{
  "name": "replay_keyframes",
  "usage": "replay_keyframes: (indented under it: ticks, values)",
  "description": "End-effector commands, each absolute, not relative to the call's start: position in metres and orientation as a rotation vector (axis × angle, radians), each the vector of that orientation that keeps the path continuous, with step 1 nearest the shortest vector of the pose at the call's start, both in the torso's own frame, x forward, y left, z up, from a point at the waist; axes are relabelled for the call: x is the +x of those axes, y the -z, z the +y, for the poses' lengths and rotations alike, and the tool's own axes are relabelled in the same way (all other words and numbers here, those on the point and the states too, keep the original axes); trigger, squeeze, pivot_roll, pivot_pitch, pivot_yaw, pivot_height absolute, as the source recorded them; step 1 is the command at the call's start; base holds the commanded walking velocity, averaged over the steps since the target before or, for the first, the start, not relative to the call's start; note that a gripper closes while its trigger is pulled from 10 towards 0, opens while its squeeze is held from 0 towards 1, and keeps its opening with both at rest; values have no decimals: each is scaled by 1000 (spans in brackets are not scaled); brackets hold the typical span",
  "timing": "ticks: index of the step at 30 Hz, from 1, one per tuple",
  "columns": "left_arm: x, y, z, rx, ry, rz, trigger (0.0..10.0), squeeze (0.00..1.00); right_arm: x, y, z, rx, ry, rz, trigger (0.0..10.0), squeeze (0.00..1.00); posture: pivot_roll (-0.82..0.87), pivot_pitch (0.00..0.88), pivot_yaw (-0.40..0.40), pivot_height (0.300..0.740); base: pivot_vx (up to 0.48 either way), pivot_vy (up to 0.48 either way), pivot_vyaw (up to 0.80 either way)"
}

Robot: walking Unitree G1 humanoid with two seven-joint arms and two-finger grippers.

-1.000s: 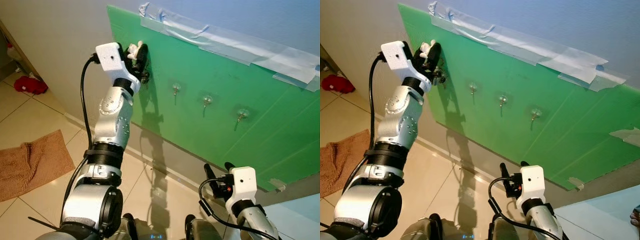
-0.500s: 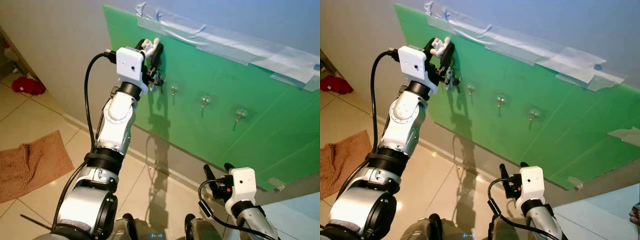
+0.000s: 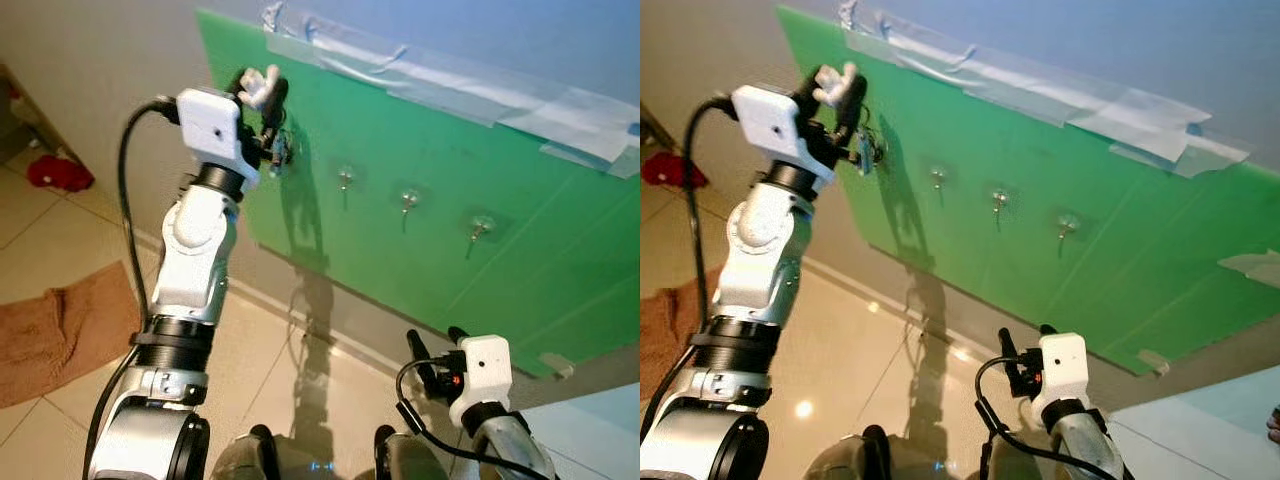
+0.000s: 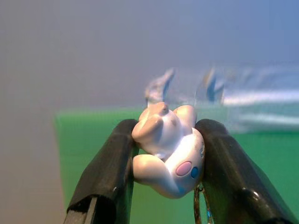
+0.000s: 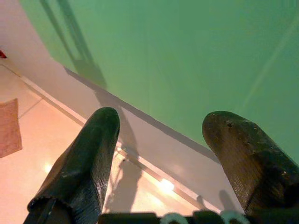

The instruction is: Hang keys on a hook

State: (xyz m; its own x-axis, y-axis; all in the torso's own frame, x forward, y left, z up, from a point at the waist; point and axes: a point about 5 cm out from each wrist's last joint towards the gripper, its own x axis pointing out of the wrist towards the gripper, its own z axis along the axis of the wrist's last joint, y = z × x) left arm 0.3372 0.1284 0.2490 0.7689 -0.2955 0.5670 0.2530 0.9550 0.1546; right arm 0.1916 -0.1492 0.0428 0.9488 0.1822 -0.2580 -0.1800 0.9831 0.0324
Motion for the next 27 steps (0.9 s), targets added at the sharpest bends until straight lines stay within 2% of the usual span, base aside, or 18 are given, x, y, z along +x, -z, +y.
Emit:
replay_keyframes:
  ticks: [1,14,27]
  values:
    - [336,-253,125,94,321,-652,0,0,189,-39,-148,16,-188,279,10000,0,-240,166,66,740,0,0,0]
    - [341,-241,133,235,301,-641,0,0,184,-38,-152,18,-166,283,10000,0,-257,167,50,740,0,0,0]
    - [350,-233,131,279,290,-641,0,0,180,-40,-157,4,-147,284,10000,0,-291,186,41,740,0,0,0]
